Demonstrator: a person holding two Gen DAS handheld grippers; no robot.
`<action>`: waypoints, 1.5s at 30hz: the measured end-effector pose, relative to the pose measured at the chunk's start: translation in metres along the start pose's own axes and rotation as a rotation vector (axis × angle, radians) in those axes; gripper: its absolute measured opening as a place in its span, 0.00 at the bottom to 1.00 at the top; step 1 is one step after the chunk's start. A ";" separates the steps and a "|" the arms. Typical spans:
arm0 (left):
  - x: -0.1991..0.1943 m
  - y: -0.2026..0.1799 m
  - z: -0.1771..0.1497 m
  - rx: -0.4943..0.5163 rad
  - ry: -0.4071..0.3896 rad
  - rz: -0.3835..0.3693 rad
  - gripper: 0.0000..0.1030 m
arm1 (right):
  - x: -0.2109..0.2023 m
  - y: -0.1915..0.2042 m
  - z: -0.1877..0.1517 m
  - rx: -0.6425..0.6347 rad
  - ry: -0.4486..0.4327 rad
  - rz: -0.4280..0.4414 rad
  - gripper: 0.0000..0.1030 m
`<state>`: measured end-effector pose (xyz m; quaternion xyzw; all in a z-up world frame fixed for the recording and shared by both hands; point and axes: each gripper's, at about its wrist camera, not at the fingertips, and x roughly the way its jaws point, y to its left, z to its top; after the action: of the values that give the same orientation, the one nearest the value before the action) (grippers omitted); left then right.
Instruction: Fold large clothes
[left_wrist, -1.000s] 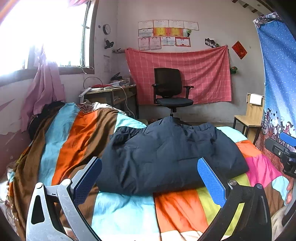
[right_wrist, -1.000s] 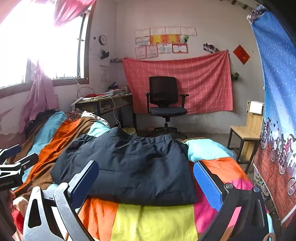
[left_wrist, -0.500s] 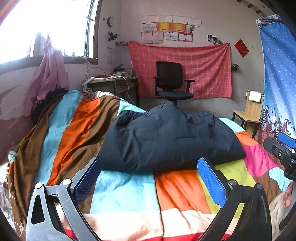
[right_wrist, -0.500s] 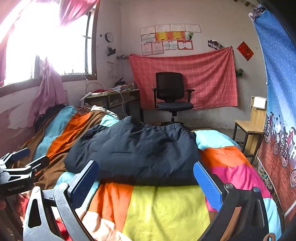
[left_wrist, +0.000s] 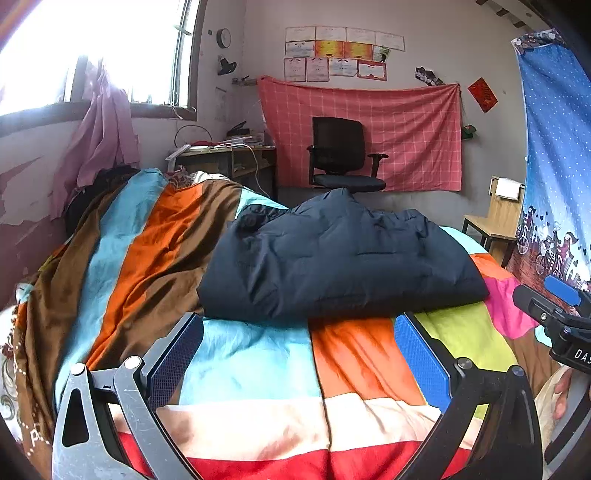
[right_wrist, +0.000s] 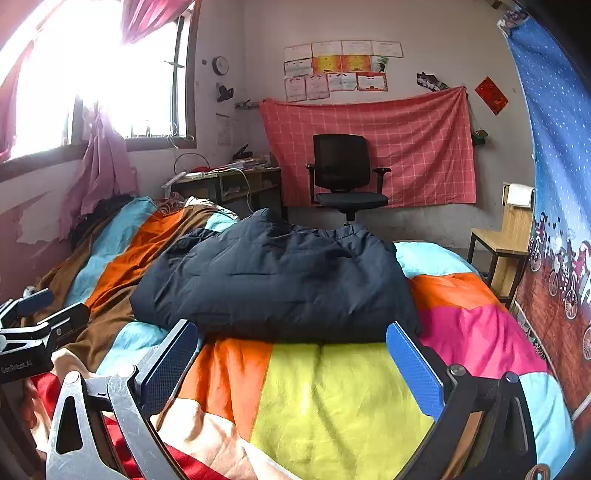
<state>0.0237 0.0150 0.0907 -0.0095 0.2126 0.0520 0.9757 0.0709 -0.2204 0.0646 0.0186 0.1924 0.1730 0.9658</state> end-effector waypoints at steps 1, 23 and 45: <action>-0.001 -0.001 -0.001 0.002 0.002 0.001 0.99 | 0.000 -0.001 -0.001 0.004 -0.002 0.003 1.00; 0.002 -0.005 -0.005 0.032 0.015 0.006 0.99 | 0.000 0.000 -0.008 0.009 -0.008 0.000 1.00; 0.002 0.000 -0.003 0.049 0.010 -0.004 0.99 | 0.000 -0.001 -0.011 0.018 -0.018 -0.004 1.00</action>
<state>0.0240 0.0153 0.0874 0.0136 0.2187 0.0450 0.9747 0.0671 -0.2221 0.0548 0.0282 0.1854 0.1693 0.9676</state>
